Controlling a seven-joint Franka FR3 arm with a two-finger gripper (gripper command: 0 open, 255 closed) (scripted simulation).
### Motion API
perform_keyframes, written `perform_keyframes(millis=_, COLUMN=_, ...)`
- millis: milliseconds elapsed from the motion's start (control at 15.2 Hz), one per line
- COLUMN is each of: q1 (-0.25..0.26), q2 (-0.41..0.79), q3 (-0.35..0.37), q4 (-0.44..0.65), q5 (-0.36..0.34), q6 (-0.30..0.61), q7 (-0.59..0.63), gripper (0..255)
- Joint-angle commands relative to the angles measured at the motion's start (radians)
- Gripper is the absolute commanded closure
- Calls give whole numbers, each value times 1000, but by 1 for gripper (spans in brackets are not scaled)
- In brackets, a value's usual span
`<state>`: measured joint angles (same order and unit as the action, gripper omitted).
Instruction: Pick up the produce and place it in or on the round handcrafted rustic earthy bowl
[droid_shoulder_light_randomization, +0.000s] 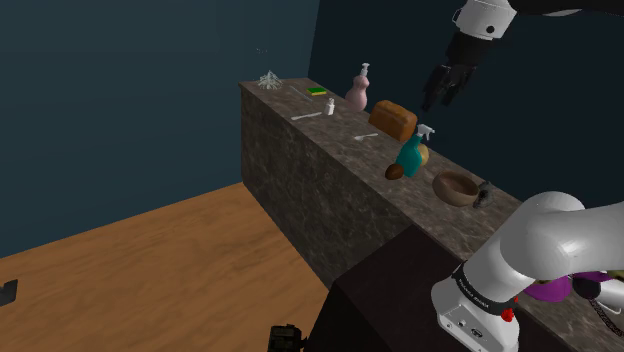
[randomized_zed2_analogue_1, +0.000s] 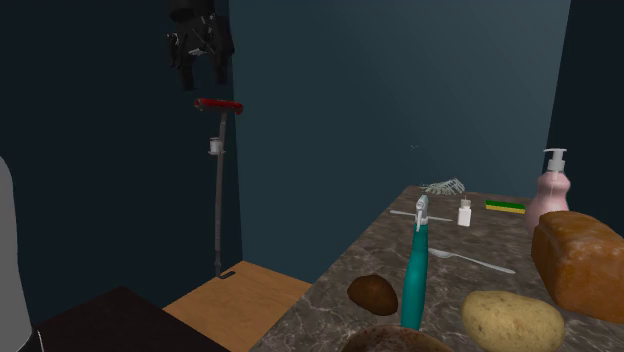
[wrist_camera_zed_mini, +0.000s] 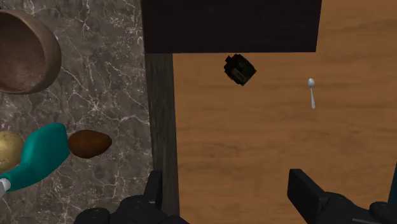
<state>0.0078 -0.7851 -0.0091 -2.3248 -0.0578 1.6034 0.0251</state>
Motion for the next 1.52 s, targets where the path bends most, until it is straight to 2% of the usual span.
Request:
perform_keyframes(millis=0, q1=0, q2=0, q3=0, q4=0, q5=0, q6=0, q7=0, gripper=0)
perform_keyframes(millis=396, q1=28, q2=11, q3=-114, q4=-146, q5=-109, q6=132, q7=-263, gripper=0)
perform_keyframes(millis=726, q1=41, q2=70, q3=-217, q4=-228, q5=-209, q6=264, q7=-476, gripper=0)
perform_keyframes(millis=1056, q1=53, q2=182, q3=-324, q4=-271, q5=-307, q6=420, q7=-682, gripper=0)
perform_keyframes(millis=1452, q1=79, q2=384, q3=-452, q4=-268, q5=-395, q6=631, q7=-923, gripper=0)
